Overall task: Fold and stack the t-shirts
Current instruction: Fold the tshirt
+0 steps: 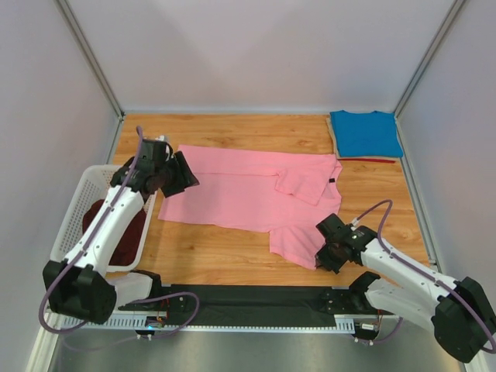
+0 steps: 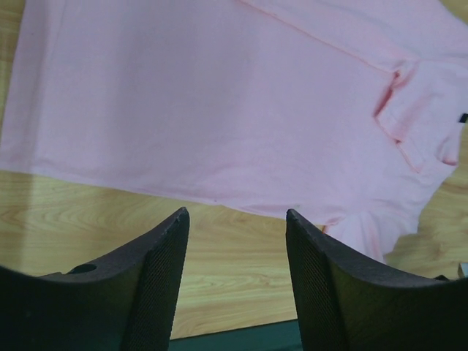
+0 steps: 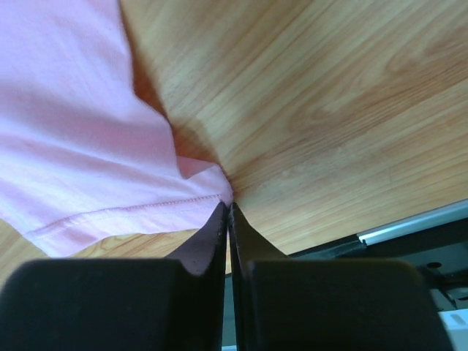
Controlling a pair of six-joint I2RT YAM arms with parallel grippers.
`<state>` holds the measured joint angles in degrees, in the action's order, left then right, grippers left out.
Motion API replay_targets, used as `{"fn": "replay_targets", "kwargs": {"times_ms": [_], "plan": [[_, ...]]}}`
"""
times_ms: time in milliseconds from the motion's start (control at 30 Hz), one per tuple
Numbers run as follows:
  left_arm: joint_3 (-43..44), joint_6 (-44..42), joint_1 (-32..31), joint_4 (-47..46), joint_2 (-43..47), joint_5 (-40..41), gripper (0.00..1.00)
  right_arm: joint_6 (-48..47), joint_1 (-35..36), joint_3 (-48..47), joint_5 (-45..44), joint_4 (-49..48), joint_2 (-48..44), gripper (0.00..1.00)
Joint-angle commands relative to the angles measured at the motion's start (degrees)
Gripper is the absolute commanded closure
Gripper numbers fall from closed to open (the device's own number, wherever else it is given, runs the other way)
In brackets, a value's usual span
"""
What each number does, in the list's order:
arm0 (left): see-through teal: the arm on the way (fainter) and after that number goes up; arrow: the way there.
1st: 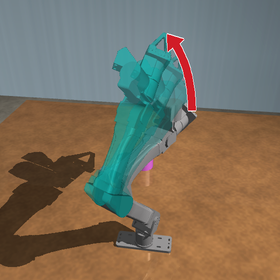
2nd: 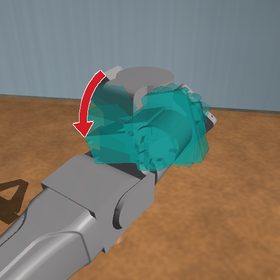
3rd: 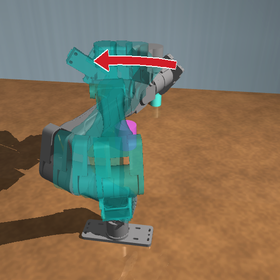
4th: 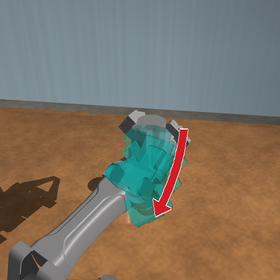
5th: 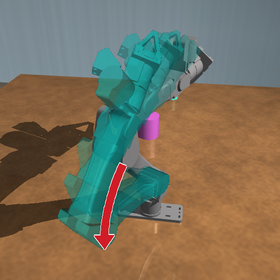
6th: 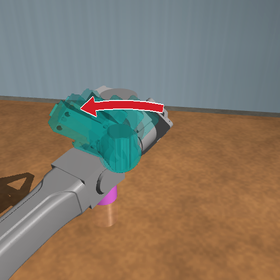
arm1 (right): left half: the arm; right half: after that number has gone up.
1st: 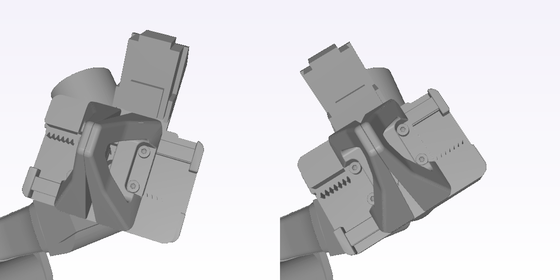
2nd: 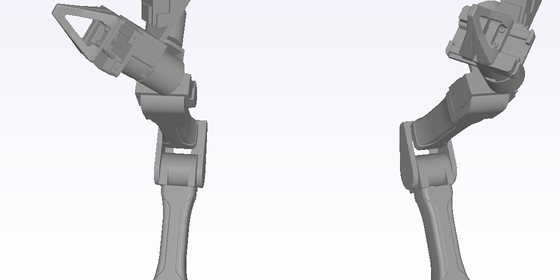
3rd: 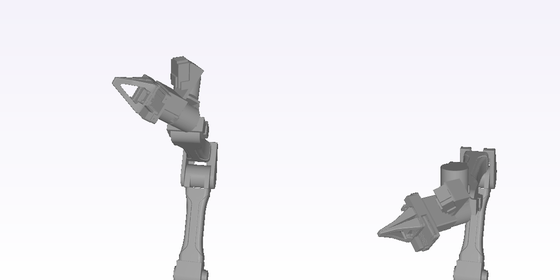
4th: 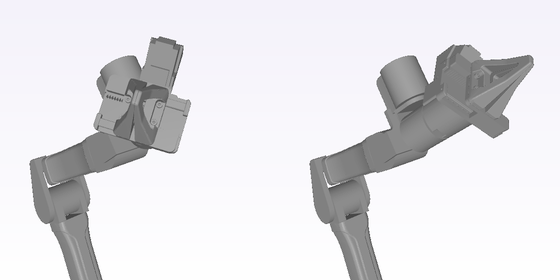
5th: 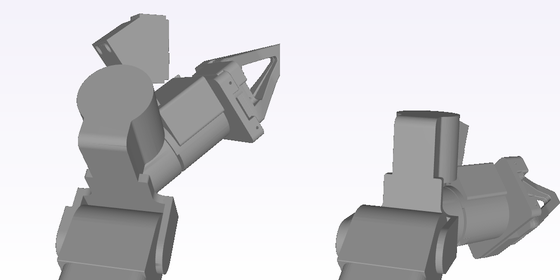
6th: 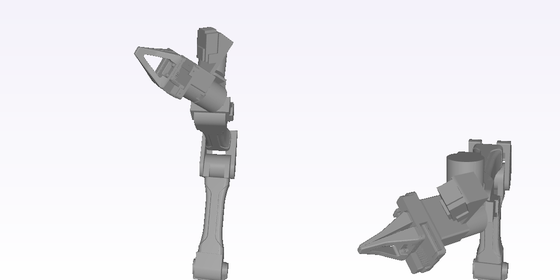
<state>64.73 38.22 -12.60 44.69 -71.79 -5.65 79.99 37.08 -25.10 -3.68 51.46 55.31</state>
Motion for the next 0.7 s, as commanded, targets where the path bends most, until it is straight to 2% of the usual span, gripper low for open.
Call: {"fn": "replay_targets", "kwargs": {"times_ms": [0, 100, 133, 233, 333, 367, 500, 567, 667], "plan": [[-5.7, 2.4, 0.3, -7.7, 8.9, -4.6, 0.37, 2.8, 0.3, -0.4, -4.0, -0.2, -4.0, 1.00], [-6.1, 5.9, 0.3, -5.6, 10.2, -4.5, 0.35, 2.4, 0.2, -2.9, -6.9, 3.0, -8.5, 1.00], [-5.2, 8.0, 0.4, -1.5, 8.0, -4.3, 0.37, 2.4, 0.3, -3.7, -7.7, 5.4, -10.0, 1.00], [-2.5, 11.7, 0.3, 2.3, 5.2, -5.1, 0.37, 2.5, 0.2, -6.8, -10.3, 9.5, -11.4, 1.00], [-3.7, 21.8, 0.3, 3.2, 6.2, -4.5, 0.38, 2.5, 0.3, -7.8, -10.6, 11.0, -11.5, 1.00], [-5.8, 27.8, 0.3, 1.9, 7.0, -4.5, 0.38, 2.6, 0.3, -7.9, -10.6, 11.3, -11.5, 1.00], [-11.0, 40.4, 0.3, 2.0, 10.3, 0.7, 0.41, 3.0, 0.2, -7.9, -12.1, 12.9, -12.3, 1.00], [-12.7, 40.1, 0.3, 0.1, 10.7, 1.3, 0.40, 3.2, 0.3, -8.1, -13.4, 14.4, -13.0, 1.00], [-13.0, 41.9, 0.3, 3.6, 9.0, 3.5, 0.41, 3.4, 0.2, -9.2, -16.2, 16.6, -14.2, 1.00]]}}
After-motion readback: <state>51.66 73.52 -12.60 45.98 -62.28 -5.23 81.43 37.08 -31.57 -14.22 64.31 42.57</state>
